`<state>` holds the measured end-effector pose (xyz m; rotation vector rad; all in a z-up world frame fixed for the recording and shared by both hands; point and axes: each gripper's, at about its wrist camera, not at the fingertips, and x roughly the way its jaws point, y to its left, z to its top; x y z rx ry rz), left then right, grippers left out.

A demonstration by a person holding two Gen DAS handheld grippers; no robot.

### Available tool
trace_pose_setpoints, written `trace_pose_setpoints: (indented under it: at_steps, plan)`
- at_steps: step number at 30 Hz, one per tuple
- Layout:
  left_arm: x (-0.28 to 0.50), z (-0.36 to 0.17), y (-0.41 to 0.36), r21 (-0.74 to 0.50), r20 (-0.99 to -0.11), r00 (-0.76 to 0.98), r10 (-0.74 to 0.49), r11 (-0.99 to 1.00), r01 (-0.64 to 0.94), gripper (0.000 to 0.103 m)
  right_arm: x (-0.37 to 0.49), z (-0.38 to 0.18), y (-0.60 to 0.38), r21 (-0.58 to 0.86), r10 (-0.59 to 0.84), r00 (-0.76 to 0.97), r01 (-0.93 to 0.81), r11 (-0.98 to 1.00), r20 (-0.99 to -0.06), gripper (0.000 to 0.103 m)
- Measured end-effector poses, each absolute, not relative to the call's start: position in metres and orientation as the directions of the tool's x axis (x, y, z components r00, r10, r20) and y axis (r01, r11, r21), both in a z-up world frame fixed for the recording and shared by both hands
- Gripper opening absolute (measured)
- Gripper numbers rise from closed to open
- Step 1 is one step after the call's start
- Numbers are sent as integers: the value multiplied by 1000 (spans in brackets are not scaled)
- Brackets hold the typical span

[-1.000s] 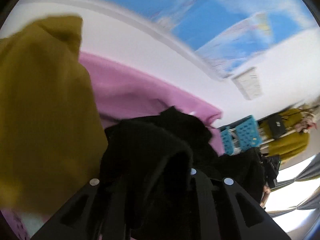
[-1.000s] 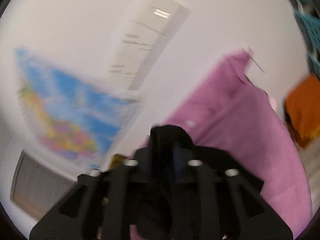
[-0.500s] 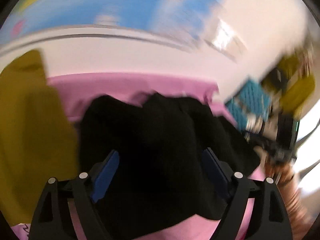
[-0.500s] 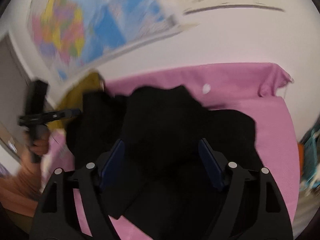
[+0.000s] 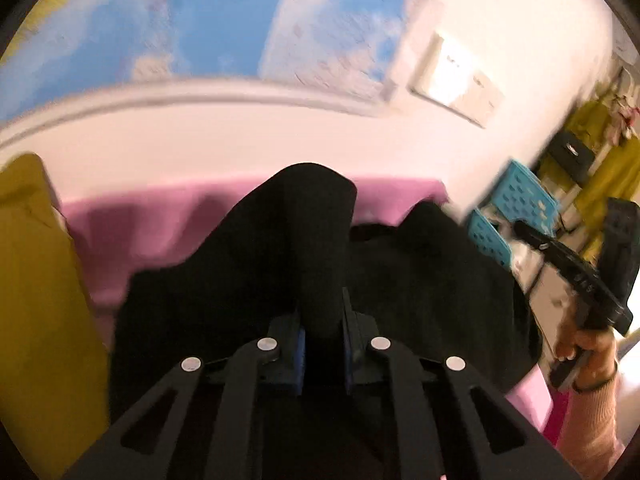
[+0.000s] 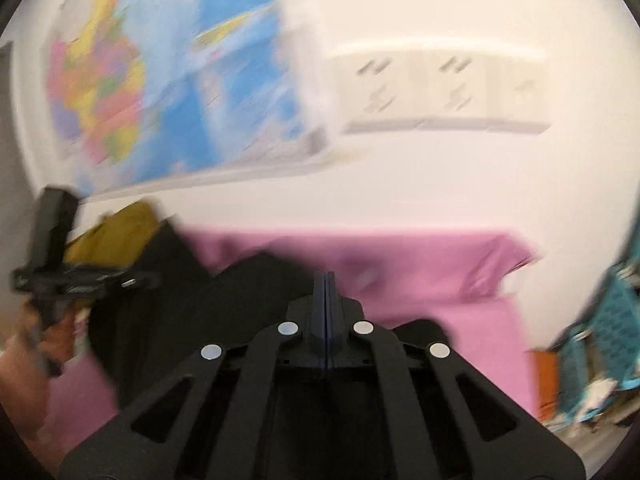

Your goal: Fold large clothes

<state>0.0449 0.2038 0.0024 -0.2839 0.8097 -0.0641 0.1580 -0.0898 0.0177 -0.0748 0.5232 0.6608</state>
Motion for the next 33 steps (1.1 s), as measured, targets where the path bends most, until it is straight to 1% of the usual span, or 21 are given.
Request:
trace_pose_setpoints:
  at_steps: [1, 3, 4, 5, 7, 8, 9, 10, 13, 14, 15, 20, 21, 23, 26, 28, 29, 30, 31, 32, 33]
  plan:
    - [50, -6, 205, -250, -729, 671, -136, 965, -76, 37, 171, 13, -91, 151, 570, 646, -584, 797, -508, 0]
    - [61, -31, 207, -198, -784, 615, -84, 973, -120, 39, 188, -9, -90, 234, 591, 549, -585, 777, -590, 1]
    - [66, -43, 207, -183, -810, 582, -75, 974, -130, 38, 189, -21, -88, 189, 543, 562, -566, 803, -624, 1]
    - [69, -53, 209, -182, -828, 556, -80, 975, -131, 39, 188, -31, -88, 180, 532, 548, -568, 803, -645, 5]
    - [68, -66, 217, -207, -839, 534, -99, 967, -146, 42, 183, -40, -99, 233, 553, 512, -559, 795, -657, 25]
    - [64, -66, 222, -229, -836, 537, -115, 962, -150, 43, 177, -40, -107, 244, 561, 515, -557, 794, -648, 49]
    - [58, -62, 225, -236, -829, 547, -118, 960, -151, 47, 168, -37, -114, 247, 568, 531, -557, 793, -628, 59]
    - [51, -57, 227, -236, -821, 560, -113, 960, -152, 55, 157, -35, -128, 247, 574, 549, -556, 793, -607, 62]
    - [32, -40, 215, -266, -770, 622, -141, 957, -112, 65, 131, -34, -164, 296, 614, 545, -561, 773, -571, 74]
    - [19, -34, 215, -269, -754, 640, -150, 959, -93, 71, 122, -36, -173, 311, 624, 537, -563, 766, -568, 84]
    - [-1, -27, 214, -251, -726, 673, -144, 966, -64, 74, 112, -40, -183, 324, 631, 530, -561, 762, -566, 89]
    - [-73, -22, 195, -123, -668, 741, -61, 992, -30, 82, 74, -67, -199, 279, 612, 501, -587, 760, -612, 92]
    - [-88, -25, 196, -110, -664, 747, -44, 993, -39, 86, 69, -72, -199, 285, 619, 496, -592, 754, -609, 94]
    - [-105, -35, 203, -99, -673, 740, -2, 991, -87, 89, 69, -80, -197, 286, 613, 491, -585, 759, -619, 95]
    - [-111, -54, 212, -71, -713, 699, 61, 985, -158, 90, 80, -91, -186, 319, 632, 461, -587, 744, -623, 94]
    - [-103, -69, 216, -95, -735, 675, 61, 977, -191, 90, 88, -95, -176, 343, 643, 419, -594, 728, -641, 67]
    - [-102, -70, 219, -122, -728, 684, 42, 974, -190, 90, 88, -93, -174, 344, 656, 416, -607, 716, -630, 49]
    - [-101, -70, 221, -150, -715, 698, 22, 971, -185, 86, 87, -86, -173, 345, 673, 414, -626, 699, -613, 27]
    - [-101, -70, 221, -185, -699, 715, -20, 971, -154, 61, 87, -79, -175, 341, 674, 421, -628, 700, -608, 22]
    - [-98, -70, 221, -215, -694, 718, -58, 968, -129, 45, 87, -67, -181, 365, 690, 424, -622, 693, -587, 19]
    - [-95, -69, 222, -220, -706, 707, -46, 963, -156, 24, 84, -54, -189, 376, 702, 442, -619, 690, -558, 17]
